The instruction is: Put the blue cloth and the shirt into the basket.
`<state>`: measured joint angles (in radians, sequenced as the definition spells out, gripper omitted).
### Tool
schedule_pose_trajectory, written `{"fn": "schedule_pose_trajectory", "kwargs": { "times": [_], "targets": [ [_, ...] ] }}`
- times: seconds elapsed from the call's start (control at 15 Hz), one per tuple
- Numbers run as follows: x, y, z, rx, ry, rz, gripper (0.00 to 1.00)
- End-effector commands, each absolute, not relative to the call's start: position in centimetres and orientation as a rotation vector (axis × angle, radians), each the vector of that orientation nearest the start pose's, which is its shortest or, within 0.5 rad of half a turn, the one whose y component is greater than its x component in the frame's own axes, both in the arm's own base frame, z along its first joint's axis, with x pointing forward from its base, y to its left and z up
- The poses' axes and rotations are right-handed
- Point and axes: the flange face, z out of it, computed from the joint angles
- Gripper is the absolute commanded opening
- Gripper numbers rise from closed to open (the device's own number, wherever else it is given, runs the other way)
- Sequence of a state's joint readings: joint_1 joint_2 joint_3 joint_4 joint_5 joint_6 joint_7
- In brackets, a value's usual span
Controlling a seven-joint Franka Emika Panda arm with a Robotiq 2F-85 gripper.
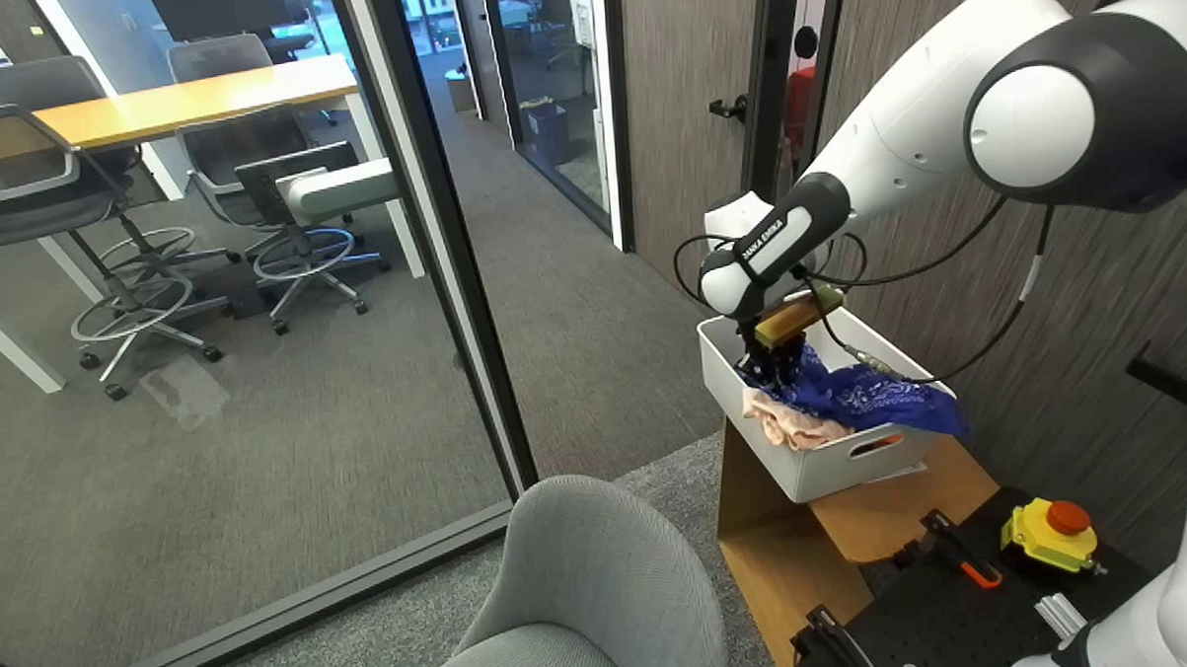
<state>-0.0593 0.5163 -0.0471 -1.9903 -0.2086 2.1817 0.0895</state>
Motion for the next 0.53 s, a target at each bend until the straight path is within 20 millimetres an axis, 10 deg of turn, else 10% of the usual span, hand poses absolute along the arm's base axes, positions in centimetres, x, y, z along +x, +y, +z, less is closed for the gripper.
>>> {"fn": "schedule_pose_trajectory", "kwargs": {
  "times": [0.0, 0.47],
  "targets": [
    [56.8, -5.5, 18.5, -3.190, 0.075, 0.600, 0.56],
    [51.7, -3.5, 23.0, -3.127, 0.086, 0.682, 1.00]
  ]
}}
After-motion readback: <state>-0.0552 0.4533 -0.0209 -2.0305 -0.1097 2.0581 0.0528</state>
